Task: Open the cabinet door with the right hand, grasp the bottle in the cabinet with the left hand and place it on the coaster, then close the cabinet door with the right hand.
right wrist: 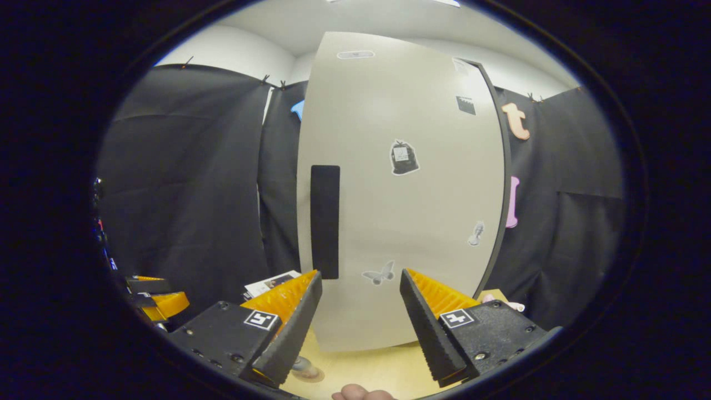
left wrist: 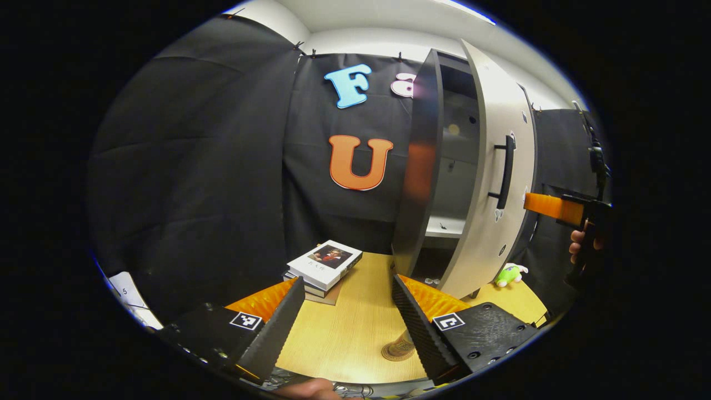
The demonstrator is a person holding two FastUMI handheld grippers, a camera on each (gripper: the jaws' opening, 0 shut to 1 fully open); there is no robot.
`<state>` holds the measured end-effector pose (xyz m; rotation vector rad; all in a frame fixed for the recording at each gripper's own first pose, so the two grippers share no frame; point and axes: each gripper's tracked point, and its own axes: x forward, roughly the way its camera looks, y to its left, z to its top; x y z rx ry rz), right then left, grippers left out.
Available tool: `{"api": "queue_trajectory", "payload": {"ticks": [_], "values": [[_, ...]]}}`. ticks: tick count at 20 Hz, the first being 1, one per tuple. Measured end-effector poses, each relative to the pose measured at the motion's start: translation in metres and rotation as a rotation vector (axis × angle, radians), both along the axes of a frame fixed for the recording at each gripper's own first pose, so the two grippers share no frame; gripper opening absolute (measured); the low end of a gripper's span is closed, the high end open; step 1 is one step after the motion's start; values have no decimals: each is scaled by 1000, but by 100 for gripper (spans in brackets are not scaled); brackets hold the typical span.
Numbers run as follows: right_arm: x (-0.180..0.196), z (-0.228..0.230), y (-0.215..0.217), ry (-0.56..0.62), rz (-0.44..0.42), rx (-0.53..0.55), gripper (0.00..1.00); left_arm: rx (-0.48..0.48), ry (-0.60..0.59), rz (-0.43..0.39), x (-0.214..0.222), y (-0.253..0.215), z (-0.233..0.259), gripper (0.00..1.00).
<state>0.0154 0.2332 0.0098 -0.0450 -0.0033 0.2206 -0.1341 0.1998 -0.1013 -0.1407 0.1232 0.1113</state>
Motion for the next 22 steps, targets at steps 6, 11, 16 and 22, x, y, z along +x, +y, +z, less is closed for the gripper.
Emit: {"api": "queue_trajectory", "payload": {"ticks": [6, 11, 16, 22], "values": [[-5, 8, -55, -19, -70, 49, 92, 8, -106, -80, 2, -36, 31, 96], [-20, 5, -106, -23, -143, 86, 92, 63, -184, -91, 13, -71, 61, 95], [-30, -2, -166, -20, -199, 112, 92, 42, -168, -62, 25, -102, 73, 95], [-41, -17, -217, 9, -229, 161, 92, 71, -181, -68, 30, -134, 89, 96]]}}
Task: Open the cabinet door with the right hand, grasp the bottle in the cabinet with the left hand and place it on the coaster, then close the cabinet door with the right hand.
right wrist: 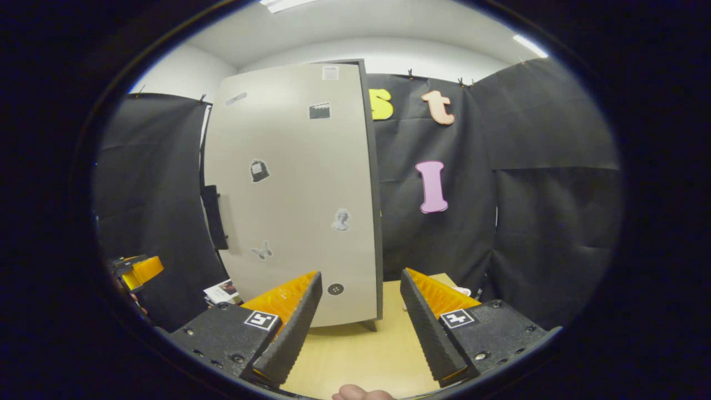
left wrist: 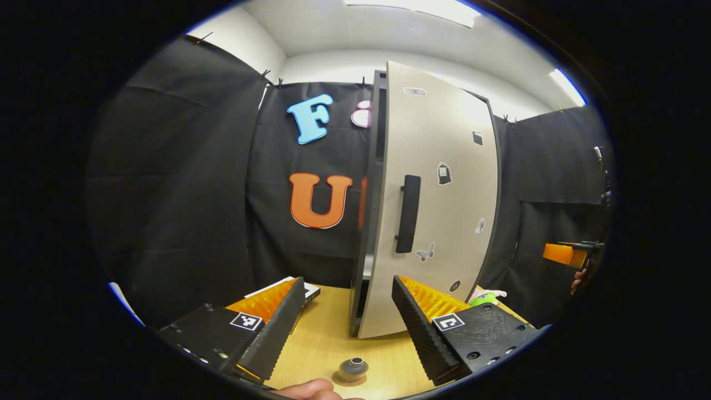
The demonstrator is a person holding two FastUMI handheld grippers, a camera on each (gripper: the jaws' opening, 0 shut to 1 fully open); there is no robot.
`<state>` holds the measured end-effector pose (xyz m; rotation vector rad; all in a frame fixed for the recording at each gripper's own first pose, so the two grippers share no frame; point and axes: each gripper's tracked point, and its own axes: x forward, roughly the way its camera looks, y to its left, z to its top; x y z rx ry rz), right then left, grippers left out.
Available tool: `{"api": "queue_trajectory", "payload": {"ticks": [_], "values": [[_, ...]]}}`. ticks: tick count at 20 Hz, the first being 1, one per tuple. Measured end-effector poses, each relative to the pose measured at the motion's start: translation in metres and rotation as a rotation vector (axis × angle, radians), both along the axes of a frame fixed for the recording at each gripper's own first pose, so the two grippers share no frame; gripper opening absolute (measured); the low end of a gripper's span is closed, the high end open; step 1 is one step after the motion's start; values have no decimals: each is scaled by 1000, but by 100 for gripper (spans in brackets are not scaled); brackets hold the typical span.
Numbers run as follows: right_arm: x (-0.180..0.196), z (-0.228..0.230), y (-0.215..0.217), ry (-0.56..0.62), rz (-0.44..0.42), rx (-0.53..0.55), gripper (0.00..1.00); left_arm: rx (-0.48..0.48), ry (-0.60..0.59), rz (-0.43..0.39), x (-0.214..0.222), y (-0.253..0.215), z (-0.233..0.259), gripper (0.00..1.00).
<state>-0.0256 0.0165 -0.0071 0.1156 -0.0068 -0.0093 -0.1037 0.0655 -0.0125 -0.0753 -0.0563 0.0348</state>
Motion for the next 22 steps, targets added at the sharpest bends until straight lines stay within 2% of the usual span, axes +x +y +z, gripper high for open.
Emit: {"api": "queue_trajectory", "payload": {"ticks": [2, 3, 5, 6, 13, 22], "values": [[-2, -4, -8, 6, -6, 5, 92, 5, 9, -11, 1, -13, -2, 95], [-2, -4, -10, 7, -8, 5, 87, 6, 12, -16, 2, -17, -3, 95], [-1, -4, -11, 9, -7, 0, 87, 12, 26, -26, 3, -24, -5, 95], [-1, -3, -11, 5, -5, -3, 91, 18, 29, -30, 4, -25, -5, 95], [5, 4, -1, -5, 13, -32, 92, 3, 77, -36, 7, -19, -17, 96], [11, 8, 10, -9, 21, -44, 92, 4, 55, -36, 6, -10, -12, 96]]}}
